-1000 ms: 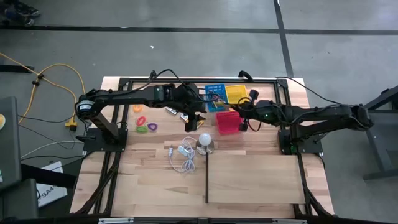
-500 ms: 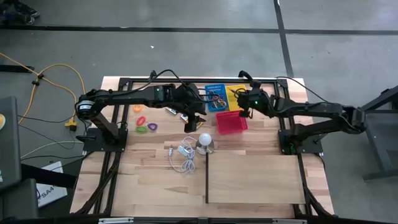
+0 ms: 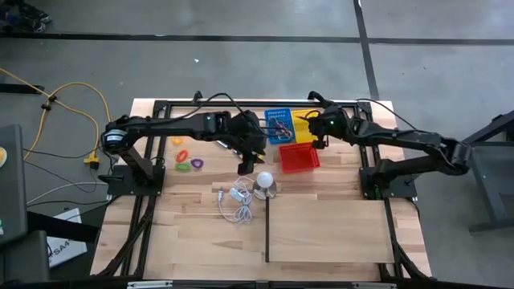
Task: Pick & Place Office Desk Supplies
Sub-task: Put the right yellow crayon box into the yellow bin
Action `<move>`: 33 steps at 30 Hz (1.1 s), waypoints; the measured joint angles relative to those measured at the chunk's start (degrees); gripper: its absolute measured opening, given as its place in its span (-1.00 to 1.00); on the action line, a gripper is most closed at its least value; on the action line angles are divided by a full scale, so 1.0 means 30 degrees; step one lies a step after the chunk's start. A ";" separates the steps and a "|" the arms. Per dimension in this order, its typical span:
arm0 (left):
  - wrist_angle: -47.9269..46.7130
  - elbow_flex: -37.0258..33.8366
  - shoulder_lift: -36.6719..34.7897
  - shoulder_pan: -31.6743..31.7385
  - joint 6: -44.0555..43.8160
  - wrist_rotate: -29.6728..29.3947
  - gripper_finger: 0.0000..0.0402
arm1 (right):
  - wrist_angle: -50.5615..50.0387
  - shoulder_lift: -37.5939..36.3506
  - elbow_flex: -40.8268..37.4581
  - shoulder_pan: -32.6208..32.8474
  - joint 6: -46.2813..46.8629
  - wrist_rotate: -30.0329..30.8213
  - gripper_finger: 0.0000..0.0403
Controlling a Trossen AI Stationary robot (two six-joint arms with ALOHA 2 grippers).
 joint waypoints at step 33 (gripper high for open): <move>-0.0071 0.0000 0.1106 -0.0391 -0.0193 0.0078 -0.30 | 0.1190 0.2693 0.0000 -0.0206 -0.0138 0.0611 -0.47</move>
